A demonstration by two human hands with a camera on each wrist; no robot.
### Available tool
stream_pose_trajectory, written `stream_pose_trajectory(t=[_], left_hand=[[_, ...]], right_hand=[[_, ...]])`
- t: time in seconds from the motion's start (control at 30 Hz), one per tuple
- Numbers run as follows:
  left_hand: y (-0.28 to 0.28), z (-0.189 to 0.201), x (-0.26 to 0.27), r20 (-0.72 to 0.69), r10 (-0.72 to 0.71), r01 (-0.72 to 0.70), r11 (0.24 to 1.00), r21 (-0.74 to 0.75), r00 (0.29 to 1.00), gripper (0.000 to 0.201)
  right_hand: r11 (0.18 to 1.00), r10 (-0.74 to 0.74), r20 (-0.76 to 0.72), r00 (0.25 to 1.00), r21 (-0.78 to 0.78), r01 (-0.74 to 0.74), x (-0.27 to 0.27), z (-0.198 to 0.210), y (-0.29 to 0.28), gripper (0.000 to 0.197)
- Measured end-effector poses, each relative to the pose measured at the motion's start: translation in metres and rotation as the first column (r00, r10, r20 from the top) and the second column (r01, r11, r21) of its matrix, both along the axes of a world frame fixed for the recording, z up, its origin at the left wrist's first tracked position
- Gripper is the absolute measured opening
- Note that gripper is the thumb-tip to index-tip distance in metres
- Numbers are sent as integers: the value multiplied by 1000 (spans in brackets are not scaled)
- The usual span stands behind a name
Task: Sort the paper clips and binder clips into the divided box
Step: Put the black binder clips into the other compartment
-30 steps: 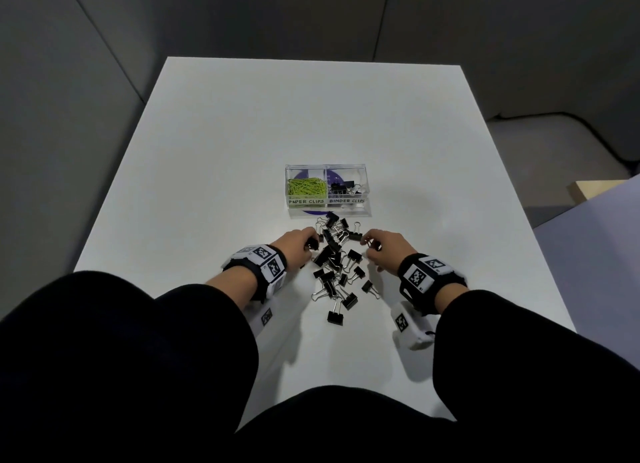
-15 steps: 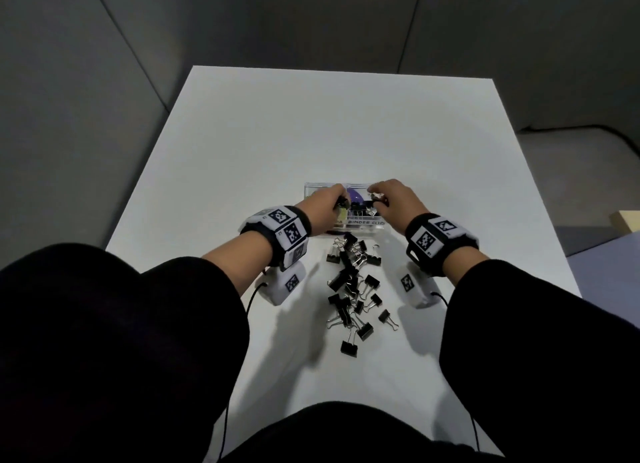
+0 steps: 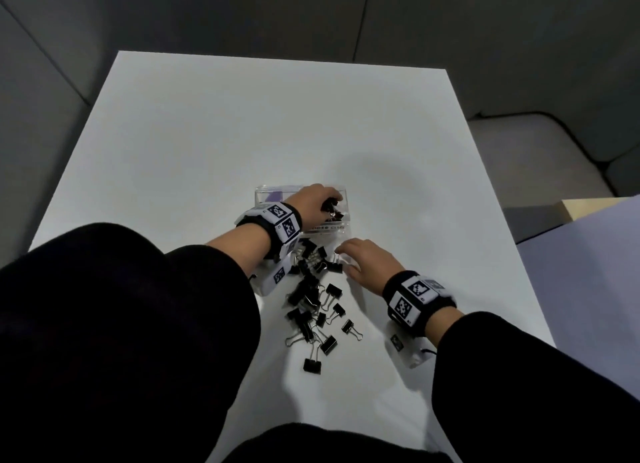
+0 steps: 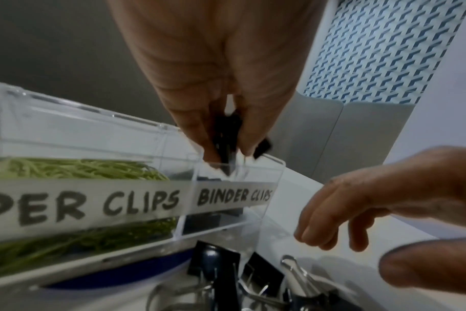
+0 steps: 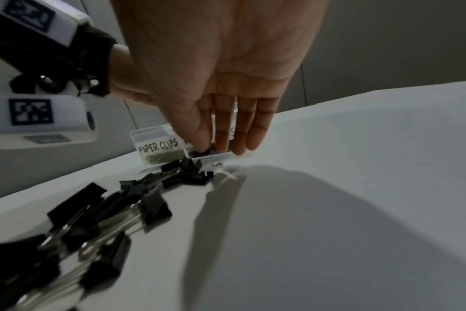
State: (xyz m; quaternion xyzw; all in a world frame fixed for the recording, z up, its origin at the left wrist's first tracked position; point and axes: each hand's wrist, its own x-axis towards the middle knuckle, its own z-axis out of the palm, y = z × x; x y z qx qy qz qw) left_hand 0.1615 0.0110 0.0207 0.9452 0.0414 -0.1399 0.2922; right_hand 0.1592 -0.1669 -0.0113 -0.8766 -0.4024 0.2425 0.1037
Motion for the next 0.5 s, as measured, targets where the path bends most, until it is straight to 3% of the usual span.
stream_pose_trajectory(t=[0.13, 0.3, 0.4, 0.5], left_hand=[[3, 2, -7, 42, -90, 87, 994, 68, 995, 34], [0, -1, -42, 51, -203, 190, 964, 183, 978, 30], [-2, -21, -66, -38, -296, 292, 903, 315, 955, 45], [-1, -34, -81, -146, -254, 290, 886, 361, 956, 59]], right_hand=[[998, 58, 32, 998, -8, -58, -9, -11, 4, 47], [986, 90, 142, 986, -149, -69, -13, -16, 17, 61], [977, 101, 167, 981, -205, -66, -17, -16, 19, 53], [985, 67, 171, 983, -168, -38, -22, -16, 15, 40]])
